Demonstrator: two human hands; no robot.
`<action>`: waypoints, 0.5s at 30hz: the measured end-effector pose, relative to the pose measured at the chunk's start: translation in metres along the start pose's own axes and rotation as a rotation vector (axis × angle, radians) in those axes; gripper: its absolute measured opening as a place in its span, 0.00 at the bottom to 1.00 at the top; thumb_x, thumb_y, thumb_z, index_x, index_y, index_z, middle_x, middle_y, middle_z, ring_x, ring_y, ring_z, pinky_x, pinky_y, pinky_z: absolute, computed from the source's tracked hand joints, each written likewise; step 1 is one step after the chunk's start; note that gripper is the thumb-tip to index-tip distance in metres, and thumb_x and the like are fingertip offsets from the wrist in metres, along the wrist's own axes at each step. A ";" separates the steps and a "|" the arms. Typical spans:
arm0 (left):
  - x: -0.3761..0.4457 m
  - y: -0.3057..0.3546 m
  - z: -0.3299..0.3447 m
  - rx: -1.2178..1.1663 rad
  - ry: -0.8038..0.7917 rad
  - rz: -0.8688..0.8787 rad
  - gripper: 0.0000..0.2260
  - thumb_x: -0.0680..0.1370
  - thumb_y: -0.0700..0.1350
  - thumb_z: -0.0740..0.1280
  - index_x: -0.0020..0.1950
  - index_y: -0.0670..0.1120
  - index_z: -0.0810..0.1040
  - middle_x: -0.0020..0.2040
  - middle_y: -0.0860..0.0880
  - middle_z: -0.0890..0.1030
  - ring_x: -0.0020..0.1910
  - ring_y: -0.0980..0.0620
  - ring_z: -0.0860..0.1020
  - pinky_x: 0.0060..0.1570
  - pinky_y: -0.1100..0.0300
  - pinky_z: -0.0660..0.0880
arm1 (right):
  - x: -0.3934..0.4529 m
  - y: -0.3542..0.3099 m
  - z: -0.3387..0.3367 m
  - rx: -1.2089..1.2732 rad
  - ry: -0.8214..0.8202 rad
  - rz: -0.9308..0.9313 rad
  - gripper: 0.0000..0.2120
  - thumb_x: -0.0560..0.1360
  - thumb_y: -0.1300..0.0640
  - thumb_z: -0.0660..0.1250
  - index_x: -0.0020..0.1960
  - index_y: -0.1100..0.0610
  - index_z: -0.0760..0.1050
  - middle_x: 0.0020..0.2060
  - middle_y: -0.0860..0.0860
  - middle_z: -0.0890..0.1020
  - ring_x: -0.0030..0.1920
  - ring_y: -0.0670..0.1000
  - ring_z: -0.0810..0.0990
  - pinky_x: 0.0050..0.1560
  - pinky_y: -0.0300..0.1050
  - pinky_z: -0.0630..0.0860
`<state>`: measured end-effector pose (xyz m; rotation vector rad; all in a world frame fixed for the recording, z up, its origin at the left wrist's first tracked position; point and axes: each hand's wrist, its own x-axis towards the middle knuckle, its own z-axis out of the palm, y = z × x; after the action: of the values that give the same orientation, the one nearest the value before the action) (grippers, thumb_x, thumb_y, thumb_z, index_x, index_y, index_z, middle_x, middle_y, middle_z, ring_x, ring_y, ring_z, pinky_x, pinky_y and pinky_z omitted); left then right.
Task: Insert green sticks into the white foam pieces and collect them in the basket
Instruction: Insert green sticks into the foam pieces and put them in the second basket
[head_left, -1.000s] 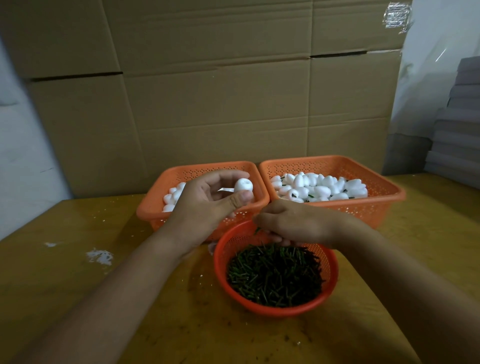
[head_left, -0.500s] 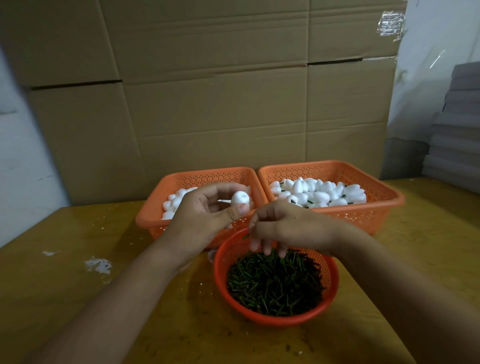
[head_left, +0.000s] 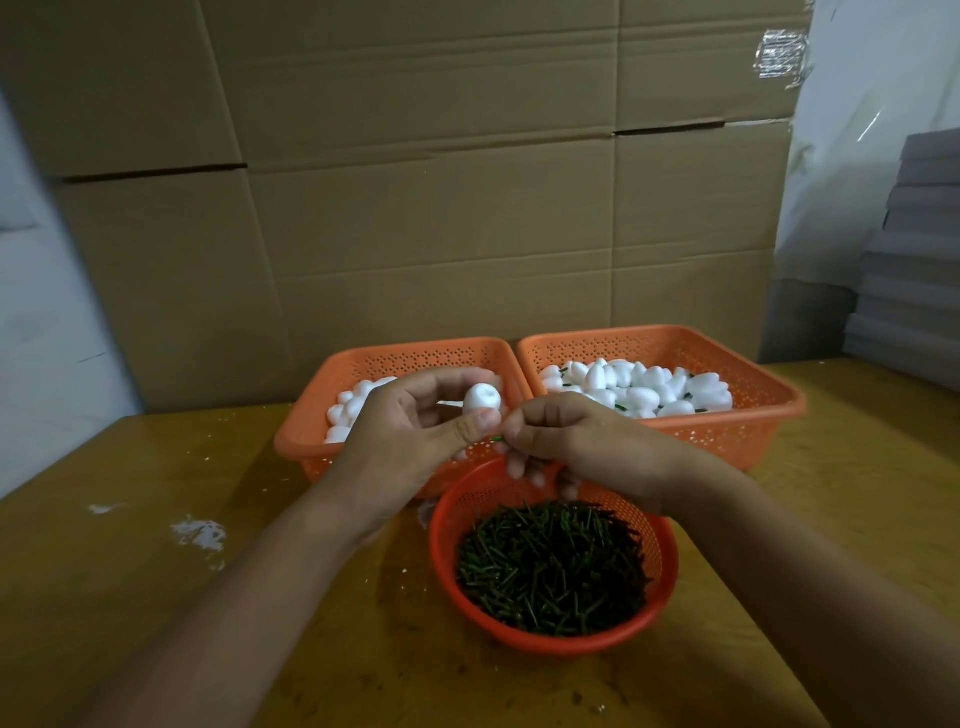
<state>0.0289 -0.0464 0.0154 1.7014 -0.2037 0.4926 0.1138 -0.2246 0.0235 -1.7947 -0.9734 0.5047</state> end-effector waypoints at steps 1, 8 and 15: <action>0.000 0.000 0.001 -0.001 0.006 -0.004 0.16 0.71 0.47 0.76 0.58 0.50 0.83 0.53 0.50 0.86 0.48 0.55 0.84 0.39 0.65 0.78 | 0.001 0.000 0.000 0.023 0.013 0.001 0.10 0.83 0.57 0.59 0.47 0.56 0.76 0.37 0.48 0.82 0.34 0.45 0.76 0.30 0.37 0.70; -0.001 -0.003 0.001 -0.018 0.049 -0.045 0.17 0.68 0.48 0.76 0.55 0.48 0.80 0.51 0.52 0.86 0.45 0.57 0.84 0.38 0.65 0.78 | 0.005 -0.005 -0.001 0.368 0.037 0.047 0.06 0.85 0.55 0.57 0.56 0.57 0.68 0.43 0.56 0.86 0.35 0.50 0.82 0.27 0.37 0.73; -0.002 -0.002 0.003 -0.003 0.042 -0.039 0.10 0.69 0.49 0.76 0.50 0.55 0.85 0.52 0.52 0.86 0.46 0.57 0.84 0.38 0.65 0.78 | 0.005 -0.008 -0.004 0.550 0.245 -0.018 0.02 0.80 0.57 0.65 0.50 0.56 0.75 0.44 0.57 0.75 0.37 0.46 0.73 0.33 0.36 0.72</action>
<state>0.0288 -0.0487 0.0126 1.6872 -0.1400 0.4983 0.1166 -0.2213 0.0328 -1.3121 -0.6044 0.4722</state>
